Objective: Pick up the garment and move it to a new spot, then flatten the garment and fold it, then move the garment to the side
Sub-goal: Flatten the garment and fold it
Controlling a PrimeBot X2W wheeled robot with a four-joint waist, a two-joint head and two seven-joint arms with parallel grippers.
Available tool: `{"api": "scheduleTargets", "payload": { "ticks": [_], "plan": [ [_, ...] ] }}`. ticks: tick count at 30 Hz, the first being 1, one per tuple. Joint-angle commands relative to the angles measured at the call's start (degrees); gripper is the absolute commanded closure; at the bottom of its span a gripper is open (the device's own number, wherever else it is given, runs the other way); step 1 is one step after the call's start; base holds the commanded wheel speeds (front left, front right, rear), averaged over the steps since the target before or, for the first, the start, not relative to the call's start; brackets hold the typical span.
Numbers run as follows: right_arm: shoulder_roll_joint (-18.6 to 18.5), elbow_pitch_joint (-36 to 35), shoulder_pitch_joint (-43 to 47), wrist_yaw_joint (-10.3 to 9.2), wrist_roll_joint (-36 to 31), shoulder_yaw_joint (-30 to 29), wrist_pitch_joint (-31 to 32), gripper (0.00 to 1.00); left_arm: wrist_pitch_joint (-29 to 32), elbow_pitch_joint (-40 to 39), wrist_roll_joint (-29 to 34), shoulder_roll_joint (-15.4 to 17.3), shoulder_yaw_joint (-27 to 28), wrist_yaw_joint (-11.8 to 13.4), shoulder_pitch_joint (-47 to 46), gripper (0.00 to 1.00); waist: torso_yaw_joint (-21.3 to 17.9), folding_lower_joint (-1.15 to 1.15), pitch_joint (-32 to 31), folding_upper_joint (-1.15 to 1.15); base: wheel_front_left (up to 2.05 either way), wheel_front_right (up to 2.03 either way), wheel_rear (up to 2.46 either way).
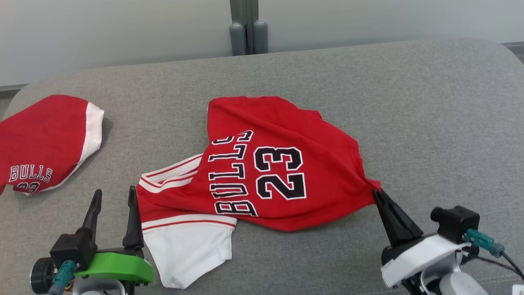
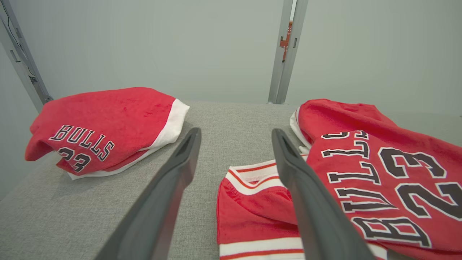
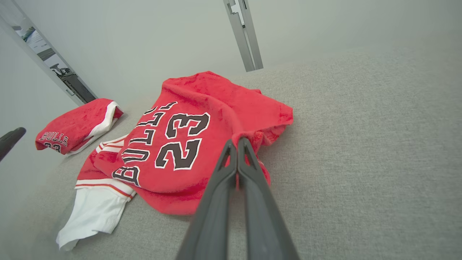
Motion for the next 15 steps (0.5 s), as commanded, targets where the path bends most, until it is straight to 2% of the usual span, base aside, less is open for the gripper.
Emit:
{"api": "scheduleTargets", "payload": {
  "ticks": [1, 8, 15],
  "plan": [
    [-0.28, -0.09, -2.11, -0.09, 0.41, 0.52, -0.60, 1.00, -0.18, 0.05, 0.20, 0.00, -0.16, -0.27, -0.03, 0.00, 0.32, 0.00, 0.24, 0.00, 0.00, 0.00, 0.00],
    [-1.43, 4.54, -11.99, -0.09, 0.89, 3.09, -1.66, 1.00, -0.18, 0.39, -0.12, 0.01, -1.49, -0.27, -1.59, 0.00, 2.31, 0.00, 1.36, 0.00, 0.00, 0.00, 0.00],
    [-2.47, 14.71, -22.74, -0.09, 2.32, 3.58, -3.73, 1.00, -0.18, 0.99, -0.93, 0.01, -2.79, -0.15, -3.06, 0.00, 4.75, 0.00, 3.16, 0.00, 0.00, 0.00, 0.00]
  ]
}}
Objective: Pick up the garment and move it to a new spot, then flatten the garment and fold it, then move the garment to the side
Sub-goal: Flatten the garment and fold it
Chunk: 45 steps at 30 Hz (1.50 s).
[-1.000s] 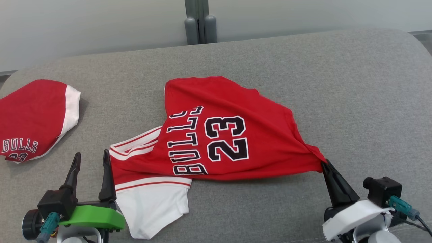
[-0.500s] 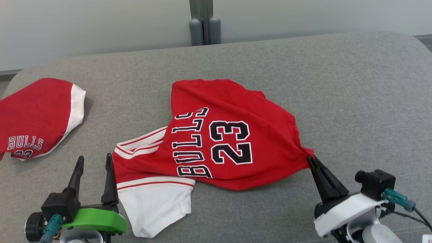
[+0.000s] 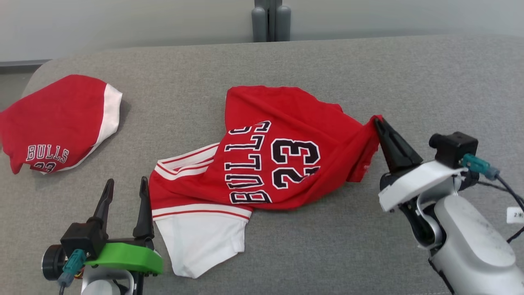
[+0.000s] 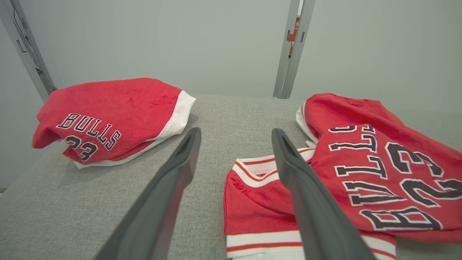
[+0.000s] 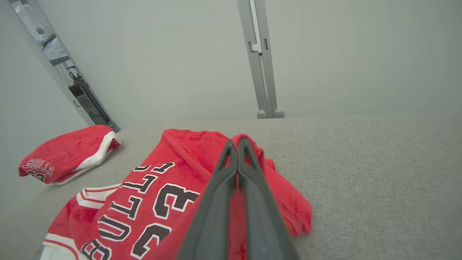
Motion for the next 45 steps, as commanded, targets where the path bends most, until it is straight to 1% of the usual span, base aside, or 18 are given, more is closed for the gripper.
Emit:
{"api": "scheduleTargets", "payload": {
  "ticks": [1, 4, 7, 14, 15, 16, 17, 19, 23, 28, 35, 39, 45],
  "plan": [
    [-0.46, 2.46, -2.71, -0.09, 0.68, -0.27, -0.78, 1.00, -0.18, 0.16, -0.30, 0.04, -0.34, -0.03, -1.24, 0.00, 1.40, 0.00, 1.14, 0.00, 0.00, 0.00, 0.00],
    [-0.35, 8.23, -7.22, -0.09, 1.34, -0.25, -1.52, 1.00, -0.19, 0.24, -0.82, 0.04, -1.05, 0.20, -2.06, 0.00, 2.67, 0.00, 1.95, 0.00, 0.00, 0.00, 0.00],
    [0.22, 14.48, -11.29, -0.09, 0.49, 0.70, -2.31, 1.00, -0.19, 0.34, -1.18, 0.04, -1.62, 0.50, -2.64, 0.00, 3.70, 0.00, 2.63, 0.00, 0.00, 0.00, 0.00],
    [2.06, 29.05, -19.30, -0.09, -1.29, 1.95, -3.62, 1.00, -0.19, 0.42, -1.89, 0.04, -2.42, 0.62, -3.66, 0.00, 4.95, 0.00, 3.98, 0.00, 0.00, 0.00, 0.00],
    [2.41, 31.03, -20.17, -0.09, -1.52, 1.92, -3.75, 0.86, -0.19, 0.41, -2.01, 0.04, -2.50, 0.70, -3.82, 0.00, 4.99, 0.00, 4.17, 0.00, 0.00, 0.00, 0.00],
    [2.62, 32.41, -20.82, -0.09, -1.76, 1.90, -3.84, 0.59, -0.19, 0.41, -2.08, 0.04, -2.59, 0.79, -3.95, 0.00, 5.01, 0.00, 4.32, 0.00, 0.00, 0.00, 0.00],
    [2.85, 33.84, -21.58, -0.09, -1.88, 1.90, -3.98, 0.00, -0.19, 0.46, -2.14, 0.04, -2.73, 0.93, -4.13, 0.00, 5.02, 0.00, 4.47, 0.00, 0.00, 0.00, 0.00],
    [3.06, 35.31, -22.45, -0.09, -1.67, 1.86, -4.14, 0.00, -0.19, 0.49, -2.22, 0.04, -2.96, 1.13, -4.39, 0.00, 4.91, 0.00, 4.60, 0.00, 0.00, 0.00, 0.00],
    [2.62, 32.87, -21.56, -0.09, -2.10, 1.03, -4.10, 0.00, -0.19, 0.38, -2.18, 0.04, -2.72, 1.22, -4.38, 0.00, 3.85, 0.00, 4.33, 0.00, 0.00, 0.00, 0.00],
    [1.36, 26.79, -16.41, -0.09, -3.67, 0.13, -4.09, 0.00, -0.19, 0.39, -1.62, 0.05, -2.21, 1.25, -3.53, 0.00, 2.24, 0.00, 3.16, 0.00, 0.00, 0.00, 0.00],
    [-0.45, 16.82, -6.11, -0.09, -5.32, -1.04, -4.10, 0.00, -0.19, 0.13, -0.91, 0.05, -1.82, 0.92, -2.71, 0.00, 1.11, 0.00, 2.09, 0.00, 0.00, 0.00, 0.00],
    [-0.45, 13.54, -1.61, -0.09, -5.84, -0.54, -4.10, 0.00, -0.19, 0.04, -0.66, 0.05, -1.58, 0.68, -2.70, 0.00, 0.89, 0.00, 1.98, 0.00, 0.00, 0.00, 0.00],
    [0.56, 12.63, 0.52, -0.09, -7.38, 1.18, -4.11, 0.00, -0.19, -0.01, -0.78, 0.05, -1.99, 0.68, -2.65, 0.00, 1.24, 0.00, 2.29, 0.00, 0.00, 0.00, 0.00]
  ]
}}
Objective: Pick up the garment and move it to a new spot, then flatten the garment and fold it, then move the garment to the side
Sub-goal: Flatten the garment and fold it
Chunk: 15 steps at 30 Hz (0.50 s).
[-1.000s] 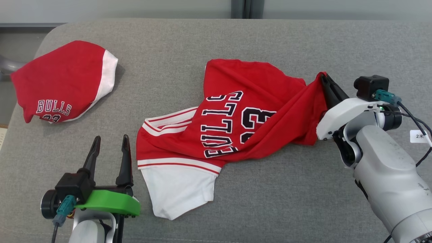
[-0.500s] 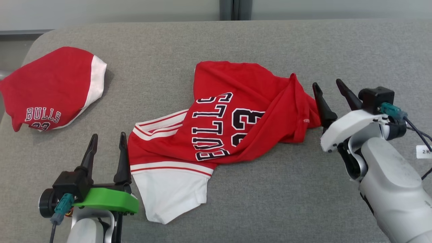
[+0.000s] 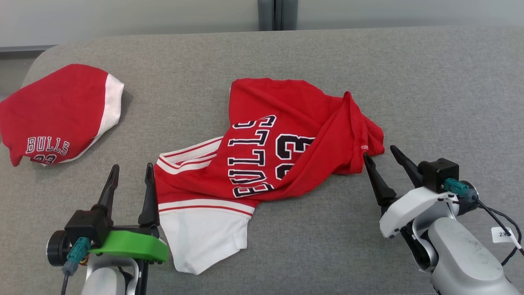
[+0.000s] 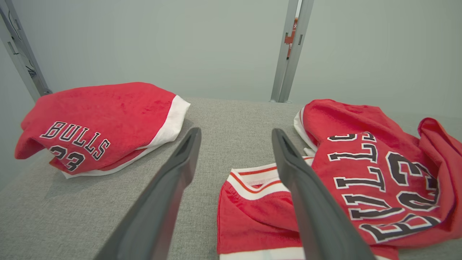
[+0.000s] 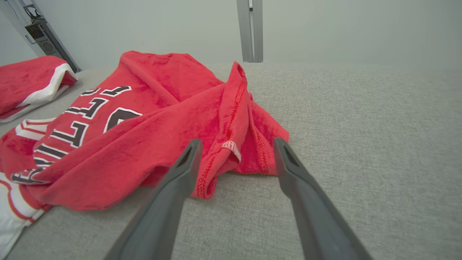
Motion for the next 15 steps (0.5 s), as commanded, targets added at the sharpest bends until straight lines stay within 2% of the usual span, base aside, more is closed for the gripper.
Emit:
{"api": "scheduleTargets", "payload": {
  "ticks": [1, 10, 11, 12, 13, 14, 15],
  "plan": [
    [0.36, 0.04, 0.24, -0.09, -0.40, -0.01, -0.17, 0.00, -0.19, -0.06, -0.03, 0.07, -0.07, -0.02, 0.25, 0.00, 0.28, 0.00, 0.16, 0.00, 0.00, 0.00, 0.00],
    [2.15, 5.42, -3.00, -0.09, -3.44, -0.80, -0.18, 0.00, -0.19, 0.10, -0.49, 0.07, -0.62, -0.05, -0.19, 0.00, 2.17, 0.00, 0.67, 0.00, 0.00, 0.00, 0.00],
    [2.03, 6.50, -3.44, -0.09, -3.99, -1.03, -0.17, 0.09, -0.19, 0.11, -0.65, 0.07, -0.78, 0.05, -0.17, 0.00, 2.46, 0.00, 0.77, 0.00, 0.00, 0.00, 0.00],
    [2.09, 7.42, -3.74, -0.09, -4.26, -1.39, -0.18, 0.44, -0.19, 0.11, -0.72, 0.07, -0.91, 0.11, -0.16, 0.00, 2.65, 0.00, 0.83, 0.00, 0.00, 0.00, 0.00],
    [2.33, 8.70, -3.86, -0.09, -4.35, -1.62, -0.17, 0.62, -0.19, 0.12, -0.85, 0.07, -1.07, 0.19, -0.16, 0.00, 2.91, 0.00, 0.92, 0.00, 0.00, 0.00, 0.00],
    [2.52, 9.31, -4.12, -0.09, -4.49, -1.89, -0.18, 0.95, -0.19, 0.12, -0.98, 0.07, -1.19, 0.26, -0.23, 0.00, 3.13, 0.00, 1.03, 0.00, 0.00, 0.00, 0.00],
    [2.64, 9.70, -4.52, -0.09, -4.68, -2.20, -0.17, 1.00, -0.19, 0.10, -1.16, 0.07, -1.24, 0.35, -0.32, 0.00, 3.32, 0.00, 1.16, 0.00, 0.00, 0.00, 0.00]
  ]
}}
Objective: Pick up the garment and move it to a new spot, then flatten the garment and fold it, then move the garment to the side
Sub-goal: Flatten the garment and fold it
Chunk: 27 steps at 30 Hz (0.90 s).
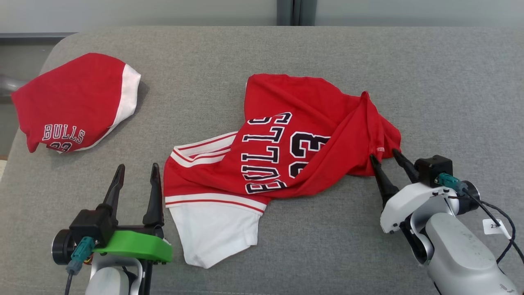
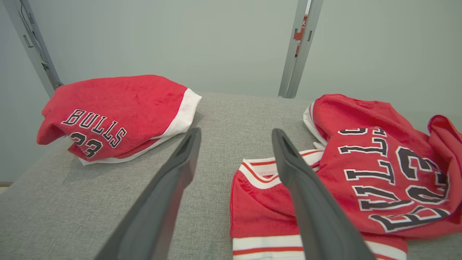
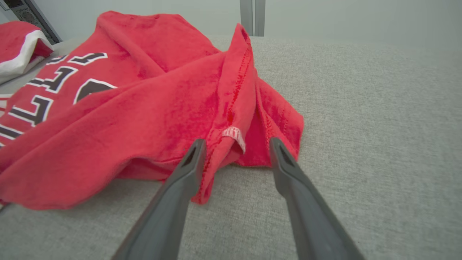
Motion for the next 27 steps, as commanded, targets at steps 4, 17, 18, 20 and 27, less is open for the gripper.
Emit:
{"api": "scheduleTargets", "payload": {
  "ticks": [4, 17, 18, 20, 27],
  "plan": [
    [0.38, 0.47, -0.86, -0.09, -0.43, -0.87, -0.18, 1.00, -0.19, 0.04, -0.77, 0.07, 0.37, 0.40, -0.24, 0.00, 0.42, 0.00, 0.46, 0.00, 0.00, 0.00, 0.00],
    [0.77, -14.35, 11.58, -0.10, 4.92, -4.90, -0.17, 1.00, -0.19, 0.24, -0.56, 0.07, 1.15, 0.92, 2.44, 0.00, -3.13, 0.00, -3.13, 0.00, 0.00, 0.00, 0.00],
    [0.75, -15.42, 13.06, -0.09, 5.78, -5.45, -0.17, 1.00, -0.19, 0.21, -0.57, 0.07, 1.21, 0.93, 2.63, 0.00, -3.32, 0.00, -3.29, 0.00, 0.00, 0.00, 0.00],
    [0.61, -17.26, 16.32, -0.09, 7.52, -6.31, -0.17, 1.00, -0.19, 0.11, -0.58, 0.07, 1.44, 0.90, 2.94, 0.00, -3.73, 0.00, -3.53, 0.00, 0.00, 0.00, 0.00],
    [-0.62, -18.13, 20.94, -0.09, 9.78, -8.79, -0.15, 0.00, -0.19, -0.32, -0.49, 0.07, 1.56, 0.85, 3.38, 0.00, -5.11, 0.00, -2.98, 0.00, 0.00, 0.00, 0.00]
  ]
}}
